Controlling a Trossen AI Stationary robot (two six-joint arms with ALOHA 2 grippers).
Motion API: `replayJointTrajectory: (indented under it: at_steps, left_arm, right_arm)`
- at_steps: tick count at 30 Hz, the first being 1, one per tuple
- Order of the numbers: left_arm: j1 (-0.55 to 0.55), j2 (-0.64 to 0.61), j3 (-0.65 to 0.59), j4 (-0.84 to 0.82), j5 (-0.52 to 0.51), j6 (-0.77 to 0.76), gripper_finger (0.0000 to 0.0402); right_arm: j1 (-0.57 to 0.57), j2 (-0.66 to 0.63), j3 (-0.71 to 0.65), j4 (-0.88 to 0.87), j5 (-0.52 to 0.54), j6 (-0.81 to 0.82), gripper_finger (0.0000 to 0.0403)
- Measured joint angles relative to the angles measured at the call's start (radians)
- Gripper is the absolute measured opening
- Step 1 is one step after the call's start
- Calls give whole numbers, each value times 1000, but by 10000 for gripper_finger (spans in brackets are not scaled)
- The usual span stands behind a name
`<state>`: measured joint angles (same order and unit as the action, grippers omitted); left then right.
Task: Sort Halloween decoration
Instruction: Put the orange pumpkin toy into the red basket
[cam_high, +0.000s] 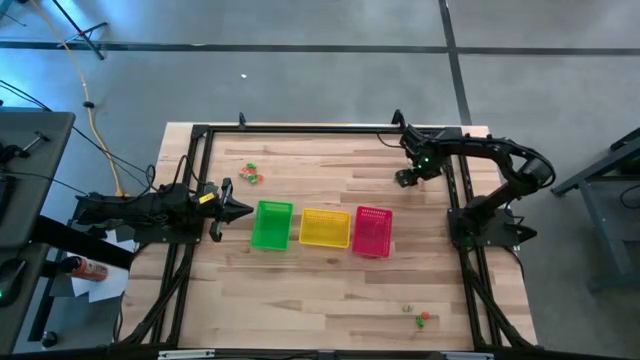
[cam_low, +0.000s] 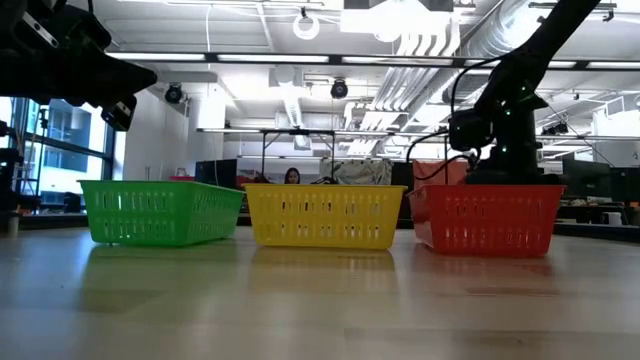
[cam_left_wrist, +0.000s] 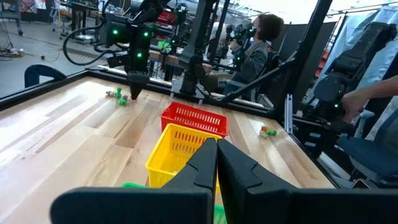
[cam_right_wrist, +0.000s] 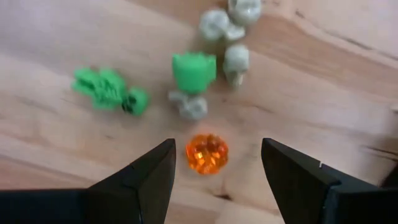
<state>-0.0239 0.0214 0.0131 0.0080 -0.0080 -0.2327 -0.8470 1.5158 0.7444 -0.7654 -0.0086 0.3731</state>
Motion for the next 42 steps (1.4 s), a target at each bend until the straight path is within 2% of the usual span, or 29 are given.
replayJointTrajectory:
  at_steps: [4, 22, 26, 35, 42]
  left_arm:
    - [0, 0, 0, 0, 0, 0, 3]
    - [0, 0, 0, 0, 0, 0, 3]
    - [0, 0, 0, 0, 0, 0, 3]
    - [0, 0, 0, 0, 0, 0, 3]
    - [0, 0, 0, 0, 0, 0, 3]
  right_arm:
    - [-17, 0, 0, -3, -45, 19, 232]
    - [-16, 71, 5, -6, -29, 67, 229]
    - [-16, 72, 4, -13, -26, 74, 204]
    - [-16, 74, 2, -19, -26, 76, 117]
    - [-16, 74, 2, -20, -30, 75, 92]
